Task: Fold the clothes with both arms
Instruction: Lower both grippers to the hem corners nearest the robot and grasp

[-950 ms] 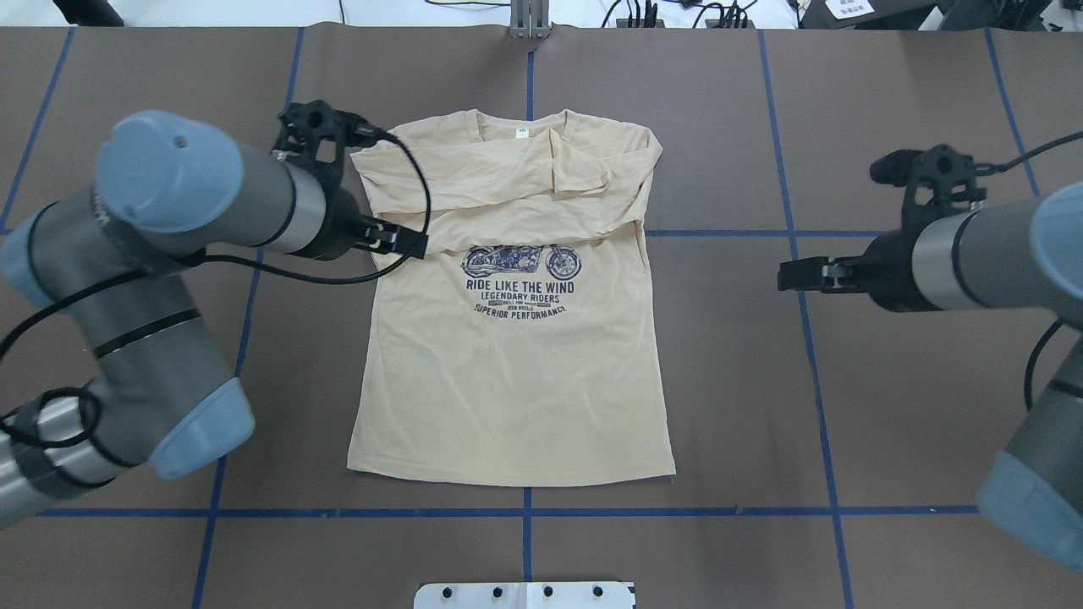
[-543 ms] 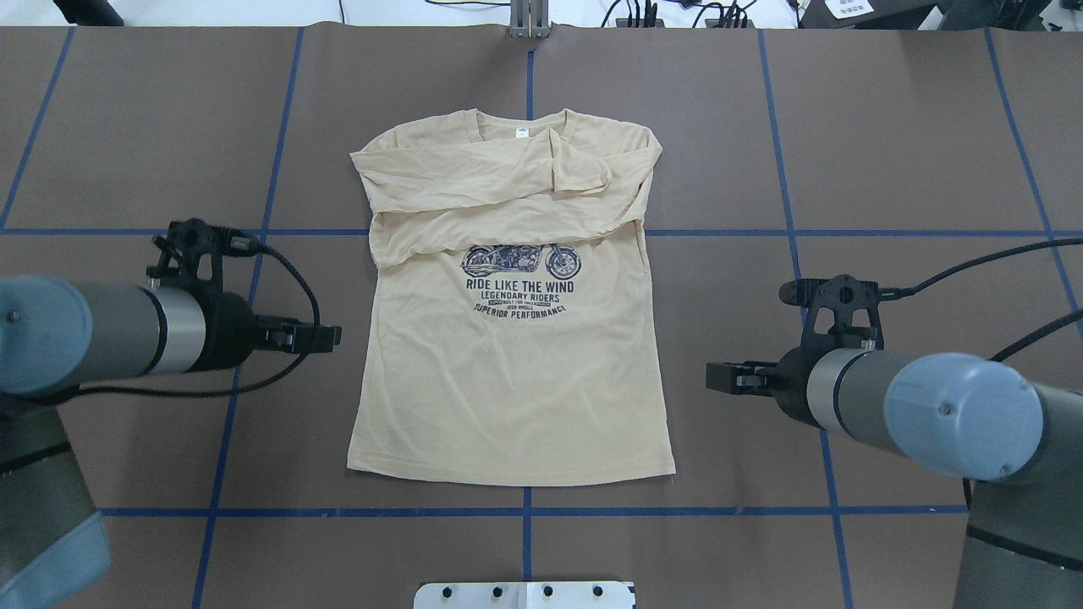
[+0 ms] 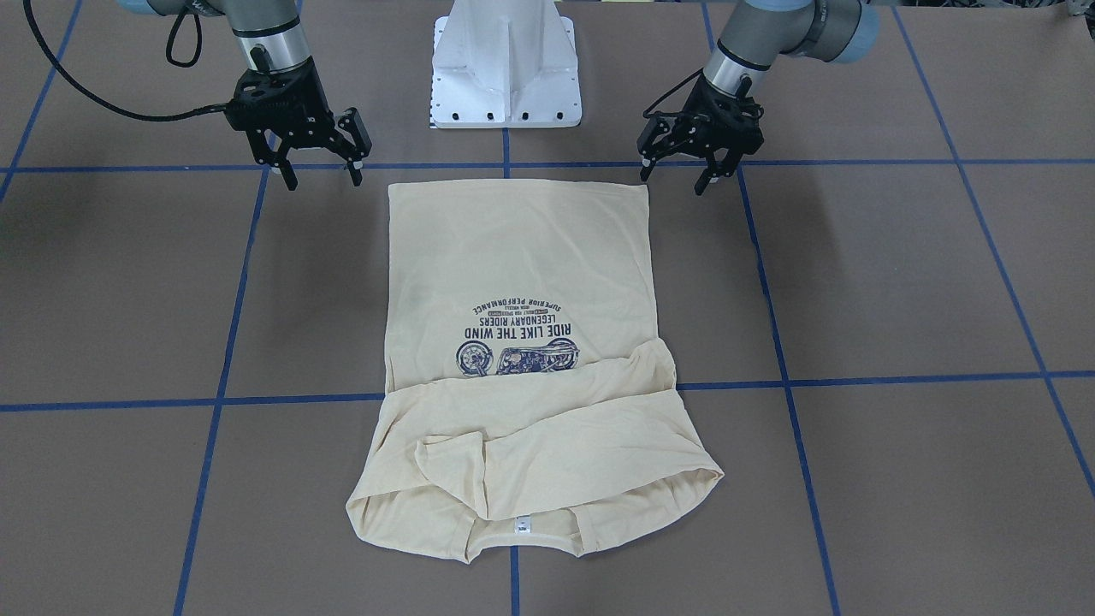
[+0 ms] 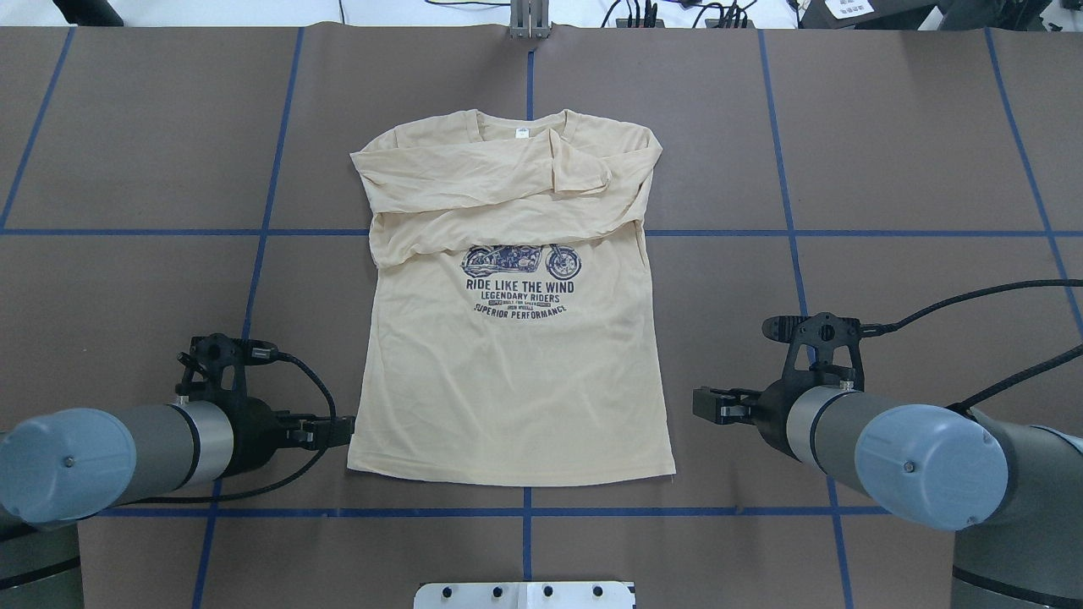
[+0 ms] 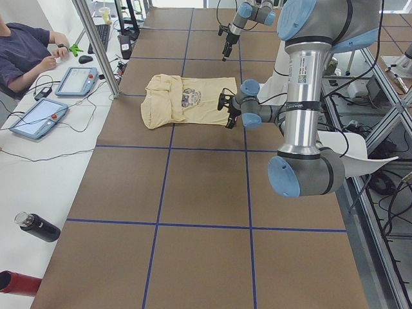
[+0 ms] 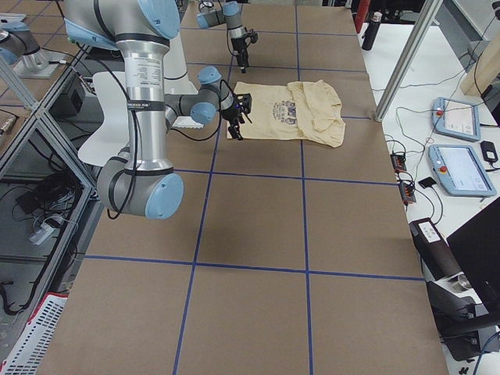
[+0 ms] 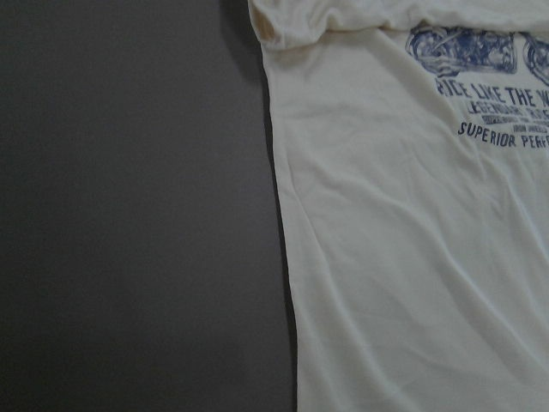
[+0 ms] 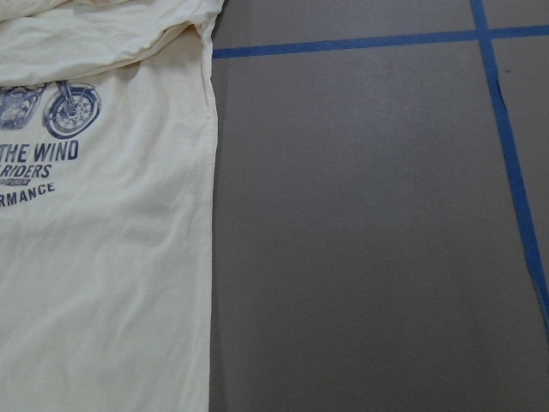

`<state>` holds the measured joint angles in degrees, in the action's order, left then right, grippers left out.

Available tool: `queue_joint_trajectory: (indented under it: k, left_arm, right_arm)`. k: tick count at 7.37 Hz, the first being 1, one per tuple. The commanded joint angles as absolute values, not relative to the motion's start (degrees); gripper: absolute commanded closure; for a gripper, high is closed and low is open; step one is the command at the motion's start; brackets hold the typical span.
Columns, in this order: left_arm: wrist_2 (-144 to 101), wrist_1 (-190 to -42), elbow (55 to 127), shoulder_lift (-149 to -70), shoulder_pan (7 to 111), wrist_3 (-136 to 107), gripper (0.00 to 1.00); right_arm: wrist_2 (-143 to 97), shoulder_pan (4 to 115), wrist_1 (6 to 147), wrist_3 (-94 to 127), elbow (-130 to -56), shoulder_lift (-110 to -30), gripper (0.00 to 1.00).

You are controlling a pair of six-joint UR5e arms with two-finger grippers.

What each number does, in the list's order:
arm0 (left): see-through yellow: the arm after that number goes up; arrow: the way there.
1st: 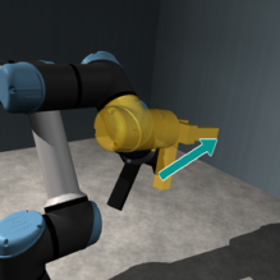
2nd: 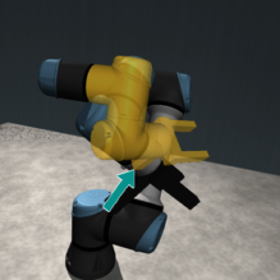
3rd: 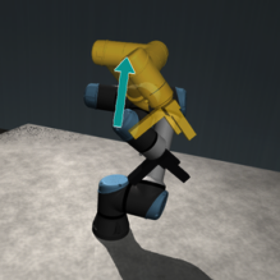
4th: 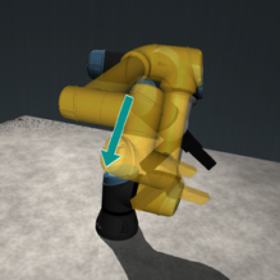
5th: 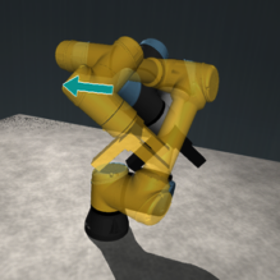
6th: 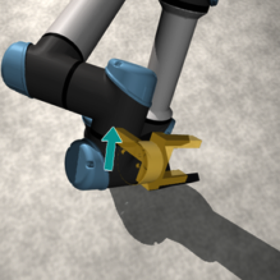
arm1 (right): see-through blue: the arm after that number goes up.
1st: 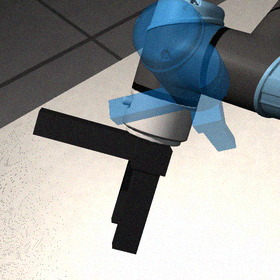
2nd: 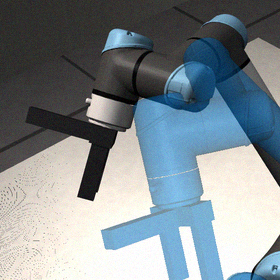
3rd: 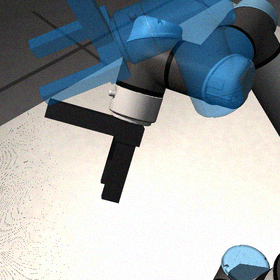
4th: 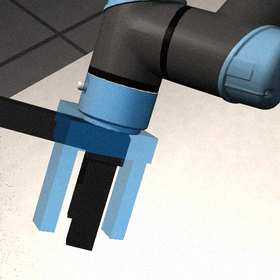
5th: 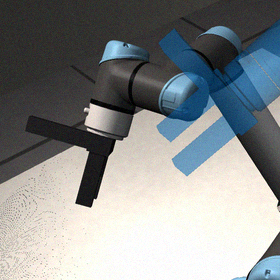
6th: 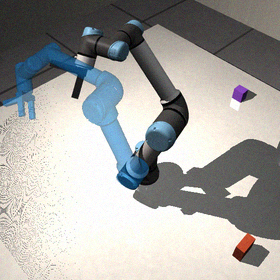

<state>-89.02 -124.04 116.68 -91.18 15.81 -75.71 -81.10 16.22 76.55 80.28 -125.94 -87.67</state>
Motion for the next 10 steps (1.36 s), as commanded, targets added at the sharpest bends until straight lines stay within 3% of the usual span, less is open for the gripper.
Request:
queue_joint_trajectory:
  k: [1,2,10]
  left_arm:
    - [-88.77,-120.16,116.46,-92.89,13.45,-77.87,0.48]
    - [-88.86,-119.28,116.11,-93.6,13.36,-77.78,0.58]
    - [-89.21,-115.31,113.29,-97.29,13.1,-78.22,0.57]
  right_arm:
    - [-80.68,16.0,76.55,80.33,-125.86,-87.63,0.0]
    - [-80.68,16.0,76.55,80.33,-125.69,-87.63,0.0]
    - [-80.6,15.91,76.46,80.33,-124.72,-87.1,0.0]
